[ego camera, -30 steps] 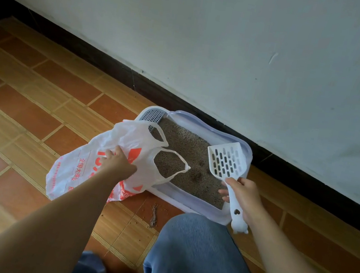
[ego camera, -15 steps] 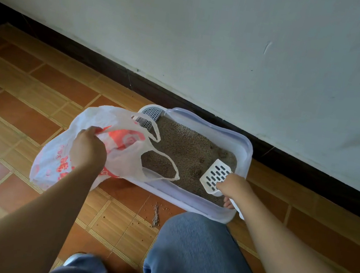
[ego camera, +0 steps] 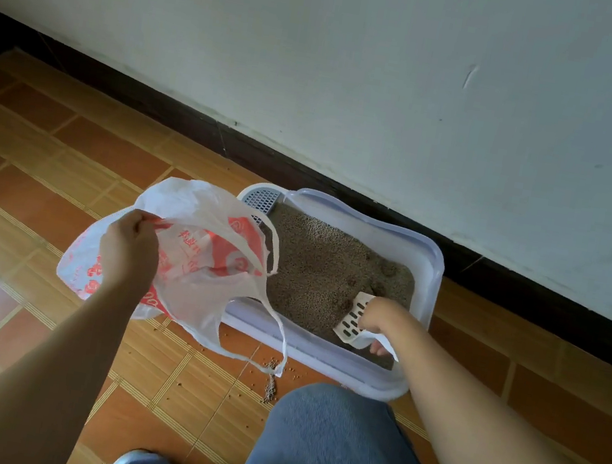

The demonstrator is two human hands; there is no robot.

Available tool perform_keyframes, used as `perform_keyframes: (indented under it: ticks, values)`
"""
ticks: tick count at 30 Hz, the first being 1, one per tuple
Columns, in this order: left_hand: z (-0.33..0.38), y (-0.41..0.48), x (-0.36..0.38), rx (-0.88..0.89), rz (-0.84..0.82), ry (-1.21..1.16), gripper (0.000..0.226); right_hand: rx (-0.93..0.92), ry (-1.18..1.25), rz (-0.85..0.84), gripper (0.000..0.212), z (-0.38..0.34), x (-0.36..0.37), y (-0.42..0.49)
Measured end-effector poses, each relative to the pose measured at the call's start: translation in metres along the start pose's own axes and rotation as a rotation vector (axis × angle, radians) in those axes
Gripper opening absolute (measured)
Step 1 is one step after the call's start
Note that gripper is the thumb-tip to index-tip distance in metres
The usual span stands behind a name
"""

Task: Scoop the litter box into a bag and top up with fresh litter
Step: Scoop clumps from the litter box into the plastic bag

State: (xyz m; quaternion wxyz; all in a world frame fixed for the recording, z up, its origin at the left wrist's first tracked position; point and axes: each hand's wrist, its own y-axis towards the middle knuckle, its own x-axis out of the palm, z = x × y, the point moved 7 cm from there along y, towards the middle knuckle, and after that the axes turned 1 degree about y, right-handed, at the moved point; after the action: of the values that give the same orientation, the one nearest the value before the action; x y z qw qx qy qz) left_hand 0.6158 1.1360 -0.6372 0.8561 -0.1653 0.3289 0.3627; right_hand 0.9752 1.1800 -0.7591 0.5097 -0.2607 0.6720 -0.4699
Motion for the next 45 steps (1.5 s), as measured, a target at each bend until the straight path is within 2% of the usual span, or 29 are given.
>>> perform_keyframes:
  ticks: [6, 9, 13, 17, 24, 31, 45]
  values:
    - [-0.003, -0.004, 0.014, -0.024, -0.048, 0.005, 0.035, -0.086, 0.098, -0.03, 0.044, -0.007, 0.011, 0.016]
    - [-0.003, -0.006, 0.02, -0.029, -0.059, 0.008, 0.033, -0.18, 0.227, -0.028, 0.041, -0.016, 0.016, 0.019]
    - [0.0, -0.011, 0.029, -0.016, -0.091, 0.014, 0.033, -0.203, 0.36, -0.033, 0.044, -0.026, 0.024, 0.033]
    - [0.002, -0.016, 0.035, -0.02, -0.115, -0.021, 0.034, -0.24, 0.378, -0.004, 0.043, -0.031, 0.024, 0.043]
    - [-0.002, -0.016, 0.034, -0.048, -0.111, -0.06, 0.034, -0.288, 0.437, 0.029, 0.026, -0.026, 0.028, 0.039]
    - [-0.009, -0.014, 0.021, -0.067, -0.069, -0.109, 0.032, -0.351, 0.637, 0.051, 0.031, -0.021, 0.03, 0.028]
    - [0.015, -0.023, 0.03, -0.059, -0.158, -0.123, 0.035, -0.55, 0.767, 0.245, 0.029, -0.024, -0.019, -0.029]
